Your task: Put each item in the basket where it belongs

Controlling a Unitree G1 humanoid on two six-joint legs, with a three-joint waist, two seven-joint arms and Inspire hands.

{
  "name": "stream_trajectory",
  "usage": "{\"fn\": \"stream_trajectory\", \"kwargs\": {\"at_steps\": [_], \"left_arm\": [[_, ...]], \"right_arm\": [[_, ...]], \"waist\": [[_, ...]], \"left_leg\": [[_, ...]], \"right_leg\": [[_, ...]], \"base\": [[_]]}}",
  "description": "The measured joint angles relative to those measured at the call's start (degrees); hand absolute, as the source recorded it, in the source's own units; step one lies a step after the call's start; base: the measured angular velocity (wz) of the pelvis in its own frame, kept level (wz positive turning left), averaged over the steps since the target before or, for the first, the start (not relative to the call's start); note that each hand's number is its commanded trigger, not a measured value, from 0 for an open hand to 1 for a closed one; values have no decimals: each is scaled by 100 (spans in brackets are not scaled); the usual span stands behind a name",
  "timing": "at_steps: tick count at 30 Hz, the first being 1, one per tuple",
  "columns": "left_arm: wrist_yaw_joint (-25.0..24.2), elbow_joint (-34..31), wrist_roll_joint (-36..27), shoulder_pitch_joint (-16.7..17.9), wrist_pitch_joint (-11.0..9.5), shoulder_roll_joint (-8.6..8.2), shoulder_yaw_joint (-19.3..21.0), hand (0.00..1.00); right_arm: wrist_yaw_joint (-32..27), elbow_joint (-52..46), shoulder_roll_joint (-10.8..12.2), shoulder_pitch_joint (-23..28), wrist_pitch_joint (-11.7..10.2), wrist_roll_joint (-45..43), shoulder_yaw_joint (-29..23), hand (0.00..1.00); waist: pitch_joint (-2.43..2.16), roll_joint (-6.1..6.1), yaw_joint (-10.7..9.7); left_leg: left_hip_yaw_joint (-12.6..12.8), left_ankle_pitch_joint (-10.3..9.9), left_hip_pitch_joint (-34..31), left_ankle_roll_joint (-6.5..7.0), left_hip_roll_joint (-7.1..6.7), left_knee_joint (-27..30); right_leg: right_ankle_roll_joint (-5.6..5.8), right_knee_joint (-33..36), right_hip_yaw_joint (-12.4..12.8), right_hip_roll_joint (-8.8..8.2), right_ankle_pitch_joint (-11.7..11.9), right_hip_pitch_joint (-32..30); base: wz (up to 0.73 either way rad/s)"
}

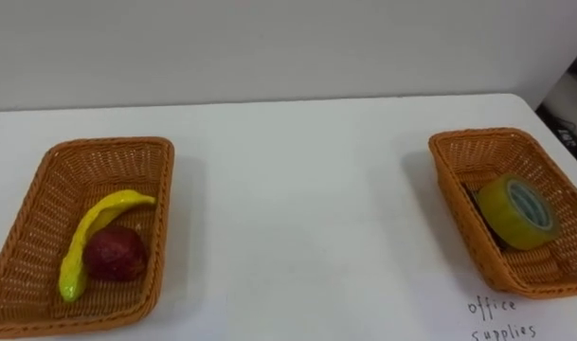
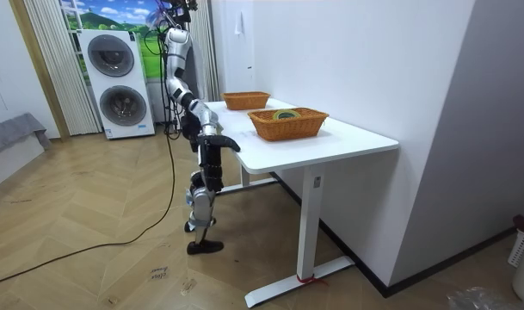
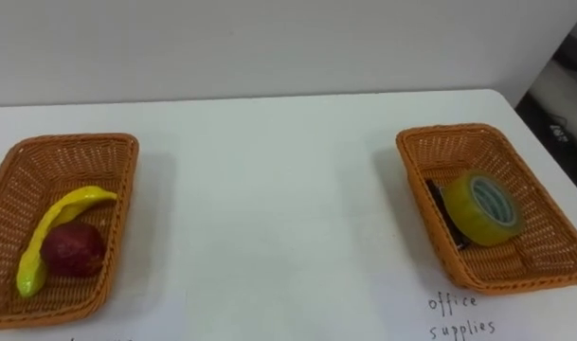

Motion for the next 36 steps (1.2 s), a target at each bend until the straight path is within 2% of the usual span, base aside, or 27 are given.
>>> {"fn": "stream_trajectory", "kwargs": {"at_steps": [4,8,11,18,21,22,24,25,26,27,30,32,34,35,36], "left_arm": [[16,12,17,33,20,69,-130,0],[10,14,6,-90,23,130,-520,0],[-3,63,-2,-216,22,155,-721,0],[-99,198,-190,-328,-14,228,-981,0],[-99,220,-170,-320,-20,231,-1009,0],[-100,210,-147,-272,-29,216,-986,0],[-110,194,-128,-160,-40,207,-920,0],[-115,187,-151,-45,-54,200,-851,0],[-129,178,-168,95,-76,167,-672,0],[-130,167,-158,150,-76,167,-623,0],[-106,57,-135,420,-93,89,-429,0],[-109,57,-115,581,-171,58,-59,0],[-124,62,-117,679,-262,52,167,0],[-138,64,-120,688,-280,50,247,0],[-157,64,-121,685,-283,49,301,0]], "right_arm": [[29,-161,19,29,-38,231,332,0],[12,-456,26,209,-326,470,836,0],[11,-551,30,240,-451,560,1099,0],[9,-721,-15,249,-584,561,1485,0],[9,-862,-23,344,-623,541,1528,0],[-16,-985,-30,369,-598,495,1444,0],[-52,-1135,-20,381,-406,301,1252,0],[-119,-1282,-14,389,-238,158,1044,0],[-244,-1459,-20,422,-51,-26,765,0],[-311,-1530,-21,438,11,-150,605,0],[-859,-1757,-101,487,215,-728,-204,0],[-1254,-1756,-181,509,255,-1065,-964,0],[-1513,-1768,-376,571,254,-1222,-1414,0],[-1625,-1744,-519,634,223,-1328,-1658,0],[-1666,-1720,-582,640,204,-1383,-1752,0]], "waist": [[12,-65,52],[16,-73,132],[17,-77,152],[16,-63,145],[10,-31,80],[12,-3,-6],[16,67,-210],[12,113,-365],[13,89,-509],[18,143,-575],[17,79,-912],[27,-75,-1134],[35,-195,-1256],[55,-241,-1271],[53,-297,-1276]], "left_leg": [[31,-24,-97,-13,25,78],[97,-27,-128,-18,49,101],[181,-42,-130,-44,97,117],[293,-87,-172,-104,185,194],[294,-89,-172,-111,197,203],[293,-89,-171,-110,195,204],[281,-88,-179,-107,187,196],[274,-84,-169,-103,176,176],[273,-82,-149,-101,166,151],[268,-81,-149,-101,151,148],[250,-37,-112,-83,68,76],[230,0,-37,-91,41,-11],[233,3,-63,-95,43,-16],[253,3,-84,-96,44,-22],[265,3,-90,-96,44,-24]], "right_leg": [[-45,8,28,14,27,-90],[-64,12,38,21,43,-120],[-91,12,59,33,61,-143],[-127,33,100,106,83,-214],[-132,33,14,106,86,-213],[-132,33,12,102,86,-211],[-132,26,-2,97,86,-211],[-131,4,-10,97,85,-202],[-125,-11,1,97,79,-187],[-124,-11,-1,99,72,-184],[-108,-7,12,96,24,-203],[-109,-15,12,83,-41,-203],[-107,-10,24,88,-59,-240],[-107,-9,76,98,-59,-277],[-107,-2,107,101,-59,-295]], "base": [[-10],[-3],[-11],[-10],[1],[3],[6],[4],[0],[4],[6],[5],[-4],[-11],[-14]]}}
